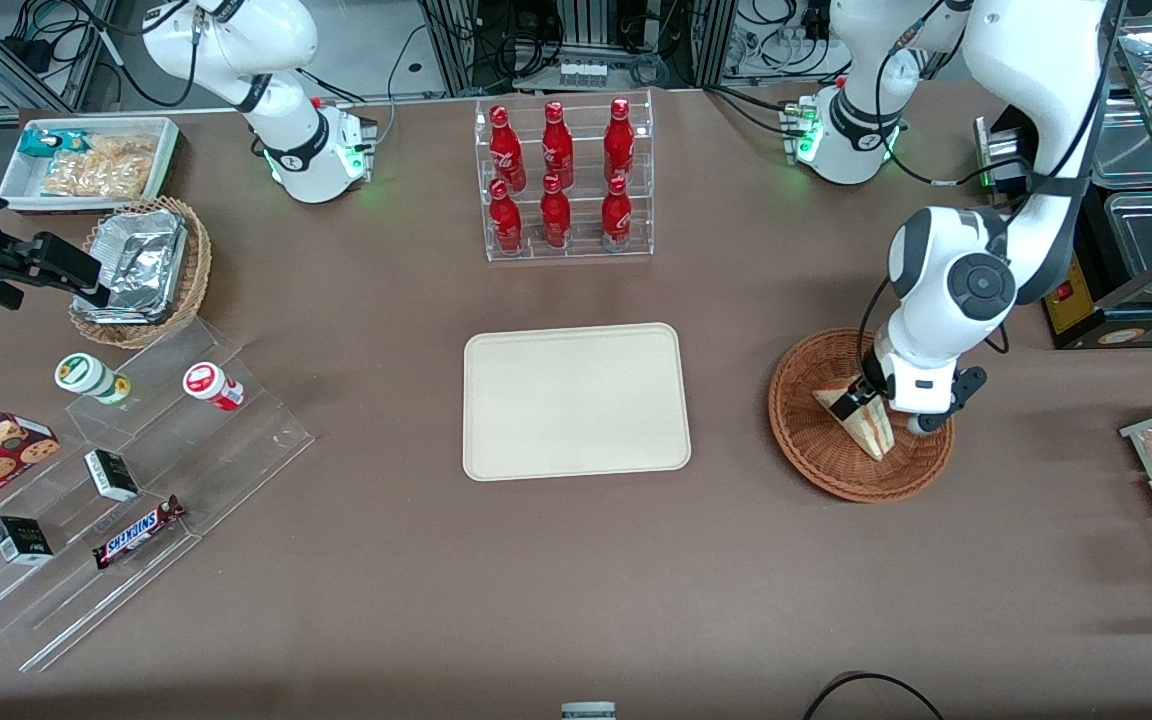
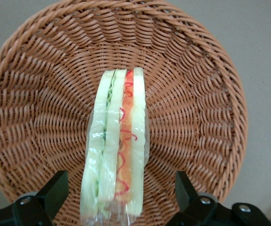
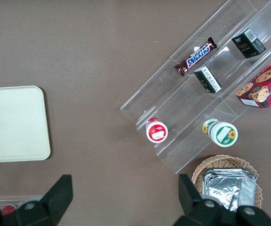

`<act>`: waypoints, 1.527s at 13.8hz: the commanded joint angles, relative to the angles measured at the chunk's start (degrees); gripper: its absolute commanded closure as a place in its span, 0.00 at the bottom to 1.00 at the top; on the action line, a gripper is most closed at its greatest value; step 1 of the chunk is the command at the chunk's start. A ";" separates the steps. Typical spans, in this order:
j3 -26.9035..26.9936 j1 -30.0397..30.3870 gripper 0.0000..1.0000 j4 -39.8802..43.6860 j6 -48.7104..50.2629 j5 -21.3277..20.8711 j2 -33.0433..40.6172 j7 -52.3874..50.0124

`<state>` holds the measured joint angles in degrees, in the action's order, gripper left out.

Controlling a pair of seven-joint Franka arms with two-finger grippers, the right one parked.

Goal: Place sandwich from basket to tray
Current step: 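Close the left gripper on the wrapped sandwich wedge and lift it, then carry the sandwich with the left gripper over the white tray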

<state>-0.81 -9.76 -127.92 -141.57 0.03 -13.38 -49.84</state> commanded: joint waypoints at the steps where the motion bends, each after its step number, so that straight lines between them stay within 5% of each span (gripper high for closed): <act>1: 0.19 0.00 0.00 0.48 -1.26 -0.56 -1.91 -1.31; 3: 0.19 0.00 0.09 0.48 -0.82 -0.56 -1.91 -1.31; 6: 0.19 0.00 0.66 0.83 0.49 -0.56 -0.78 -1.31; 8: 0.19 -0.09 0.84 2.75 4.35 -0.56 -0.33 -0.96; 14: 0.02 -0.87 0.84 15.32 23.33 -0.99 -0.24 2.28; 21: -0.16 -10.71 0.84 23.75 25.55 -0.12 -5.94 15.39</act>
<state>-1.52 -18.50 -109.48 -117.54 -0.03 -15.47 -36.65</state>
